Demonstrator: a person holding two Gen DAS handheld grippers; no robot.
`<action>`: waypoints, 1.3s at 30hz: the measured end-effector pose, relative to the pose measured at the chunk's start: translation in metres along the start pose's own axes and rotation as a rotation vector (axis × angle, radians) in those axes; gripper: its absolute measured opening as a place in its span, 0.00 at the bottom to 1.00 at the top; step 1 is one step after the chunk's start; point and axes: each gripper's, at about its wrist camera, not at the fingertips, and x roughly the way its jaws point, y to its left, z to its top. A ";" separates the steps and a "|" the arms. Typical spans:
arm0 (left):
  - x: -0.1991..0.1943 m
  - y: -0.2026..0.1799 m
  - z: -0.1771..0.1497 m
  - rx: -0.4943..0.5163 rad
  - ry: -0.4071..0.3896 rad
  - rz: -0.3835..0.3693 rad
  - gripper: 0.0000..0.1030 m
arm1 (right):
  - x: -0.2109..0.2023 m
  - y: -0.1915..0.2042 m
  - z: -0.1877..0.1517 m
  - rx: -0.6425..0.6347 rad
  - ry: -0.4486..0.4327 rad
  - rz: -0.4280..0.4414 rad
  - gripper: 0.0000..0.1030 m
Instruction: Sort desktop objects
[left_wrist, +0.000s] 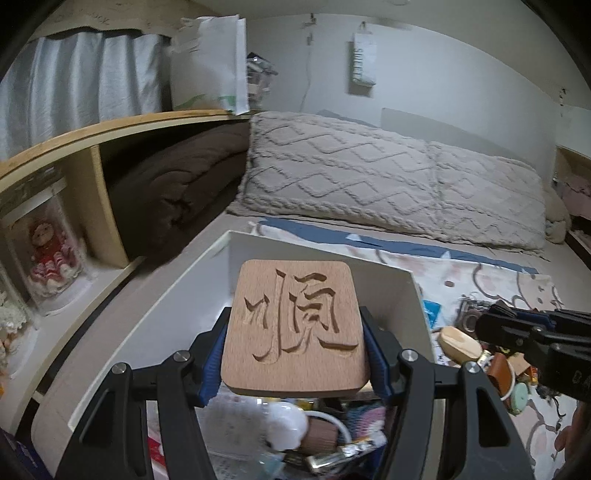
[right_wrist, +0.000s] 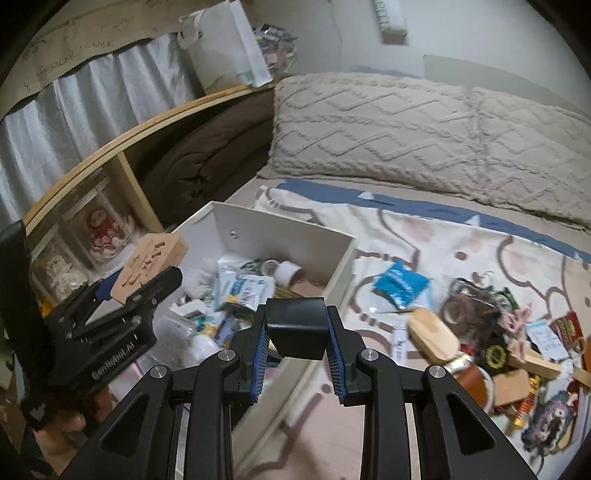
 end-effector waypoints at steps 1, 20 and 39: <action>0.001 0.004 0.000 -0.003 0.000 0.009 0.61 | 0.006 0.004 0.003 -0.002 0.016 0.006 0.29; 0.017 0.029 -0.008 -0.014 0.038 0.047 0.61 | 0.113 0.008 0.043 0.005 0.209 -0.168 0.28; 0.021 0.024 -0.010 0.021 0.058 0.050 0.61 | 0.120 -0.005 0.045 0.000 0.234 -0.193 0.29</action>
